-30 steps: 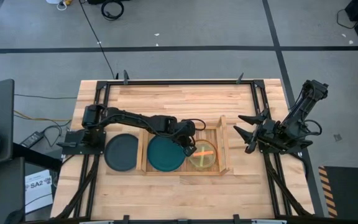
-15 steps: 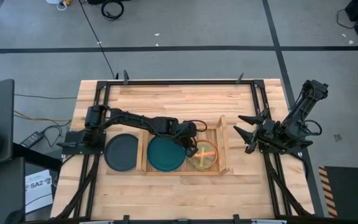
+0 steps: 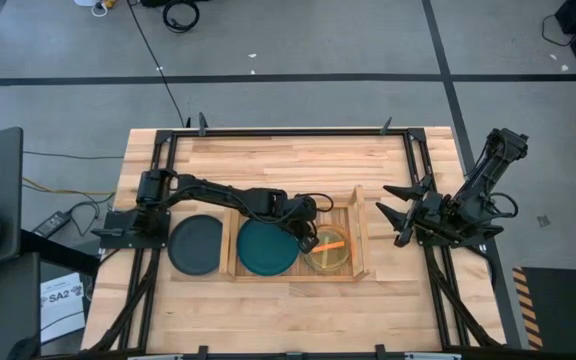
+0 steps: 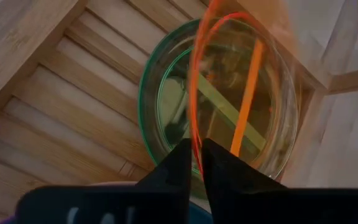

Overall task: Place and stack plates onto a shelf
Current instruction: Stack the orange plate on top of the green plate on the shelf, then stack the black plate on top of the dark green plate on the shelf

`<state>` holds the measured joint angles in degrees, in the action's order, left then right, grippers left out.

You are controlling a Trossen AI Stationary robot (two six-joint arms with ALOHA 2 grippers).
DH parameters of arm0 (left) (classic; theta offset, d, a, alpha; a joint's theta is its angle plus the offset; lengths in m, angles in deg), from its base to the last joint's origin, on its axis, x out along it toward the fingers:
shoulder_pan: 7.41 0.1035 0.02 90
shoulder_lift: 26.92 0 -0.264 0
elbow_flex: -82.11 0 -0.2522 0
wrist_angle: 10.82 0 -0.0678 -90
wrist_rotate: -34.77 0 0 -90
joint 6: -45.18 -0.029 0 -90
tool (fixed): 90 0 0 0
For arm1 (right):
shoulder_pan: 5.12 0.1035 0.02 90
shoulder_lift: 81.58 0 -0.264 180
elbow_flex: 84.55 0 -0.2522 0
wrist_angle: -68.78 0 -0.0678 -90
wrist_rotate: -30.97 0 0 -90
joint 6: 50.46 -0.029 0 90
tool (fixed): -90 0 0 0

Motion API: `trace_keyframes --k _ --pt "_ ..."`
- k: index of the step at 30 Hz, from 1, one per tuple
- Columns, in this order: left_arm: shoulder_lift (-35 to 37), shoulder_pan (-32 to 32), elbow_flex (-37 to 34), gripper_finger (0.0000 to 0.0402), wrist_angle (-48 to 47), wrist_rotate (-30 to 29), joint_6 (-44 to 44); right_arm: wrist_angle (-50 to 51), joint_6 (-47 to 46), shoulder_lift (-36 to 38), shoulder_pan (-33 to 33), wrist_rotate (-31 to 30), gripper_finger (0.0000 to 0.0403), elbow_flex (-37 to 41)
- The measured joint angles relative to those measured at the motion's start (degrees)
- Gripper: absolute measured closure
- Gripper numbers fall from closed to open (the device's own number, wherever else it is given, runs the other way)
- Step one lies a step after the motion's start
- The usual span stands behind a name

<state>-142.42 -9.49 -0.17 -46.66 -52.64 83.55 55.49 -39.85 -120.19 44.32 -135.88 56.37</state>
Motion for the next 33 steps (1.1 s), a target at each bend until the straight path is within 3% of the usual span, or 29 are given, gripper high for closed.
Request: trace_keyframes --k 17,33 --pt "0.00 0.05 0.00 0.0244 -0.01 0.00 -0.30 0.00 0.00 0.00 0.01 -0.01 0.0162 0.00" --pt "2.38 3.78 -0.07 0.0243 -0.99 4.09 -2.32 0.10 0.01 0.00 0.01 -0.01 0.0162 0.00"
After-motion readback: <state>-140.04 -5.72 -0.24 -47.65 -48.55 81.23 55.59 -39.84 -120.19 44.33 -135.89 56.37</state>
